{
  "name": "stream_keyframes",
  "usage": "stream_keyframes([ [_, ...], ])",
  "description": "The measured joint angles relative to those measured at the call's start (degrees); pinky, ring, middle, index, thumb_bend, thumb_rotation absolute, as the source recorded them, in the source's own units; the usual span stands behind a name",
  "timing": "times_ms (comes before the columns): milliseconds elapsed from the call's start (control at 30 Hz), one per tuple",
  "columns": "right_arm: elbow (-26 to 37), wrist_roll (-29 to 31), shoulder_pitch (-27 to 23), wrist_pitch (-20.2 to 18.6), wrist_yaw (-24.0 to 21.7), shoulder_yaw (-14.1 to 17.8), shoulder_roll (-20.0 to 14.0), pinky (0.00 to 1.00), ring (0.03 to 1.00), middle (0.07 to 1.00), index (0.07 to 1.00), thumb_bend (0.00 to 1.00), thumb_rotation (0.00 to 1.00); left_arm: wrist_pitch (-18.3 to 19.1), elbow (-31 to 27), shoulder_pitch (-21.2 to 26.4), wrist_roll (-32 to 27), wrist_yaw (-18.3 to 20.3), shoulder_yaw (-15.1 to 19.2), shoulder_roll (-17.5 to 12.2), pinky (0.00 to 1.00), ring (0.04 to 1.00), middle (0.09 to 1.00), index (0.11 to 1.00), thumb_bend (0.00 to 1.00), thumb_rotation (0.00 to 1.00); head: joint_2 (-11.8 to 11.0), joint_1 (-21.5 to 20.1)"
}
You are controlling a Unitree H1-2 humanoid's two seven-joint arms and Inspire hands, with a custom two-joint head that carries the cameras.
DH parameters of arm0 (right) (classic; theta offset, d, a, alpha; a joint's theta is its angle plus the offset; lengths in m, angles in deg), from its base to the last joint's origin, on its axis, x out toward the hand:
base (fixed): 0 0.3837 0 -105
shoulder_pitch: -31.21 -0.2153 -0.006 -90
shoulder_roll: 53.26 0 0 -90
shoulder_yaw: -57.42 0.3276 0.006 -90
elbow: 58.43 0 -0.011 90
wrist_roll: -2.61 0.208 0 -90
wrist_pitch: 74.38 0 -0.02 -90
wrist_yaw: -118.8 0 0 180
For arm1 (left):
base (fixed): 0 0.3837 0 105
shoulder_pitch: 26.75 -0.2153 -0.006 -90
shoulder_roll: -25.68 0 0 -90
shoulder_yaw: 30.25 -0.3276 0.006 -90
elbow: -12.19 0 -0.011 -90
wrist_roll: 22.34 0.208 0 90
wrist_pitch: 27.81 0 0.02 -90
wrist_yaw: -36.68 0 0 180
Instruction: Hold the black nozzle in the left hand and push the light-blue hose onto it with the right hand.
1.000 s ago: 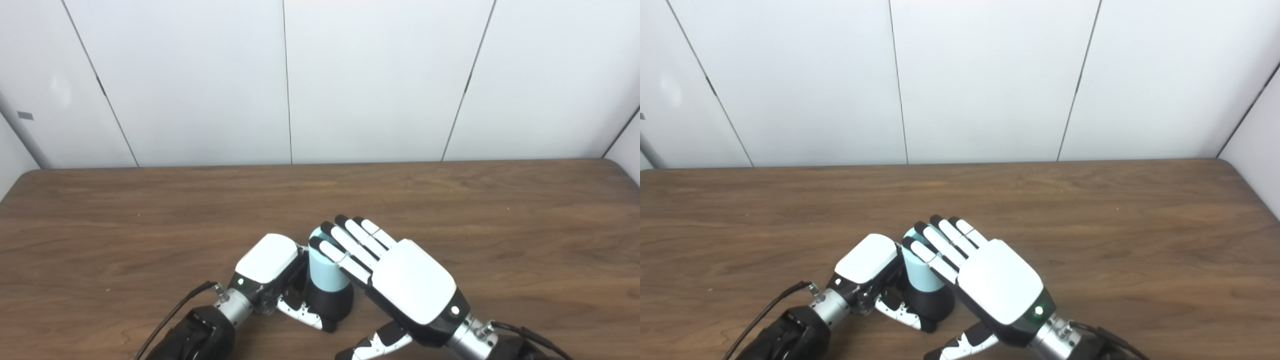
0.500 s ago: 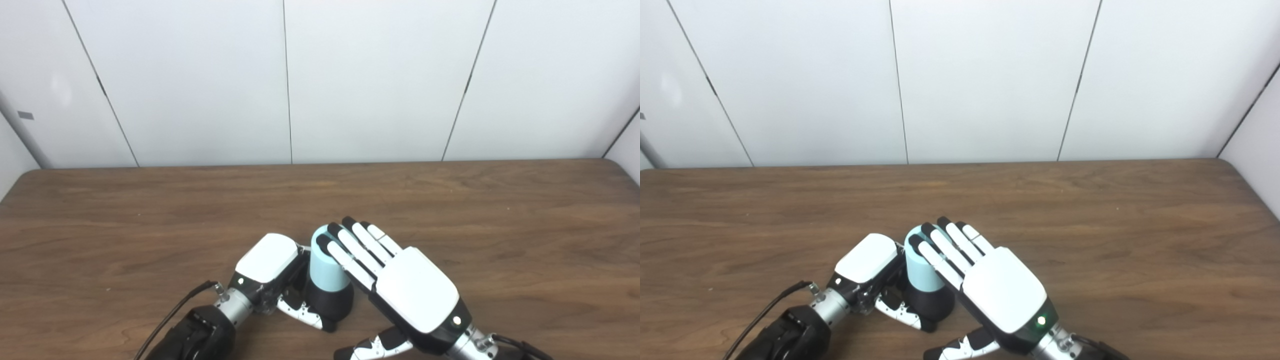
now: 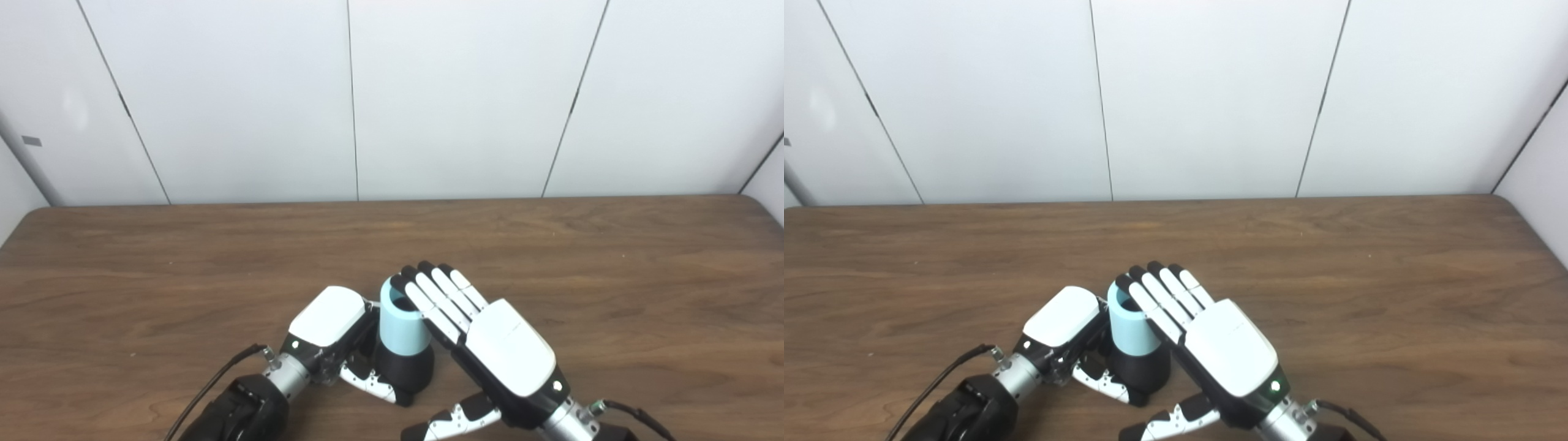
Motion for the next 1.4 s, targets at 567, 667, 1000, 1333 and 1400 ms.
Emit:
stream_keyframes([
  [567,-0.5,13.9,-1.9,6.7,4.0,7.2,0.7,1.00,1.000,1.000,1.000,0.81,0.89,-0.1,0.1,0.1,-0.1,-0.1,-0.1,0.1,0.12,0.174,0.471,0.478,0.52,0.00,-0.1,0.3],
  [667,-3.4,18.5,-0.6,9.0,7.7,10.1,2.1,1.00,1.000,1.000,1.000,0.68,0.88,-0.1,0.2,0.1,-0.1,-0.2,-0.1,0.1,0.13,0.182,0.471,0.478,0.52,0.00,-0.1,0.2],
  [1000,-13.7,50.3,8.3,4.3,5.9,16.1,5.4,0.66,0.758,0.767,0.722,0.25,0.33,-1.0,1.2,0.1,-0.2,-0.9,0.1,0.0,0.13,0.187,0.471,0.478,0.52,0.00,-0.2,-0.4],
  [1333,-13.9,54.3,7.6,-0.8,4.5,18.3,7.1,0.65,0.749,0.765,0.718,0.25,0.27,-1.9,1.5,0.1,-0.1,-2.1,0.2,0.0,0.18,0.243,0.415,0.501,0.52,0.00,0.0,-0.1],
  [1400,-14.1,52.1,7.7,-0.7,4.5,18.5,7.1,0.65,0.753,0.768,0.718,0.25,0.30,-1.9,1.6,0.1,-0.1,-2.4,0.3,0.1,0.26,0.351,0.466,0.484,0.52,0.00,0.1,0.0],
])
